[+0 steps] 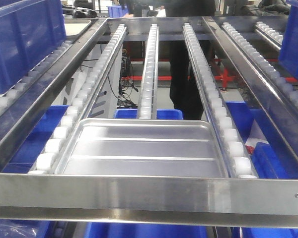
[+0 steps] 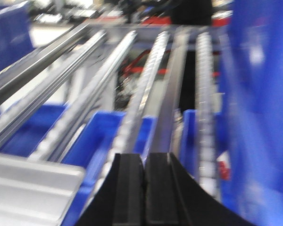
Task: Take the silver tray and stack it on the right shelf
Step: 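Move both grippers above the silver tray's short edges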
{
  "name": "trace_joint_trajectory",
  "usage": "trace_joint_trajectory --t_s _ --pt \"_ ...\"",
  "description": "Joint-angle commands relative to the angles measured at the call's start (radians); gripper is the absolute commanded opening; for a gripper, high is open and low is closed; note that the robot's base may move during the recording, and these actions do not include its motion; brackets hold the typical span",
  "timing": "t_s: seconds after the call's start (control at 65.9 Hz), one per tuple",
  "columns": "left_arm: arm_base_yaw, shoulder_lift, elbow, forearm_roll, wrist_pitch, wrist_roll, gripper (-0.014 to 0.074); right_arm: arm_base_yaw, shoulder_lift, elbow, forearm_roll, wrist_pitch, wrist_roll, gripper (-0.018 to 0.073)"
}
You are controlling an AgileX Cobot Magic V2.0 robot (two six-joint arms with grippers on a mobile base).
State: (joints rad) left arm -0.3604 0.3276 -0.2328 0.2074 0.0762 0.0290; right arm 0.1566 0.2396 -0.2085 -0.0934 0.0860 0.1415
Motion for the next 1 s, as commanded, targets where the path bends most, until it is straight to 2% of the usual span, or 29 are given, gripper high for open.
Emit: trace_joint_trajectory --t_s 0.0,0.152,0.182,0.258,0.364,0.41,0.471,0.562,0.577,0.638,0.744,0.85,0.987 --pt "-0.071 0.117 -0.061 0.006 -0.136 0.003 -0.0096 0.051 0.096 -0.051 -0.036 -0.112 -0.017 0.0050" --pt "-0.198 0.278 -0.072 -0.008 -0.311 0.003 -0.0096 0.158 0.237 -0.055 -0.039 -0.121 -0.008 0.0050" --pt "-0.221 0.296 -0.072 -0.036 -0.335 -0.001 -0.0096 0.176 0.254 -0.055 -0.036 -0.124 0.009 0.0050" --pt "-0.290 0.328 -0.072 -0.165 -0.366 -0.029 -0.0096 0.216 0.285 -0.055 -0.034 -0.138 0.045 0.0050" --pt "-0.346 0.340 -0.072 -0.207 -0.366 -0.029 -0.0096 0.249 0.287 -0.055 -0.032 -0.164 0.066 0.0050" --pt "-0.356 0.342 -0.072 -0.207 -0.371 -0.029 -0.0096 0.256 0.287 -0.055 -0.030 -0.161 0.094 0.0050" --pt "-0.358 0.343 -0.072 -0.252 -0.383 -0.029 -0.0096 0.256 0.287 -0.055 -0.028 -0.159 0.130 0.0050" --pt "-0.358 0.353 -0.072 -0.414 -0.409 -0.029 -0.0096 0.256 0.290 -0.055 0.019 -0.170 0.237 0.0050" --pt "-0.358 0.359 -0.072 -0.470 -0.420 -0.029 -0.0096 0.256 0.293 -0.055 0.030 -0.172 0.259 0.0050" --pt "-0.358 0.375 -0.074 -0.593 -0.457 -0.029 -0.0096 0.256 0.313 -0.067 0.032 -0.158 0.298 0.0050" --pt "-0.358 0.421 -0.118 -0.579 -0.399 -0.029 -0.0095 0.256 0.401 -0.130 0.031 -0.096 0.297 0.0059" --pt "-0.358 0.530 -0.234 -0.536 -0.224 -0.008 -0.0092 0.256 0.530 -0.228 -0.006 -0.025 0.264 0.0057" --pt "-0.343 0.745 -0.400 -0.528 -0.076 0.004 -0.0092 0.256 0.711 -0.381 -0.010 0.132 0.262 0.0060"
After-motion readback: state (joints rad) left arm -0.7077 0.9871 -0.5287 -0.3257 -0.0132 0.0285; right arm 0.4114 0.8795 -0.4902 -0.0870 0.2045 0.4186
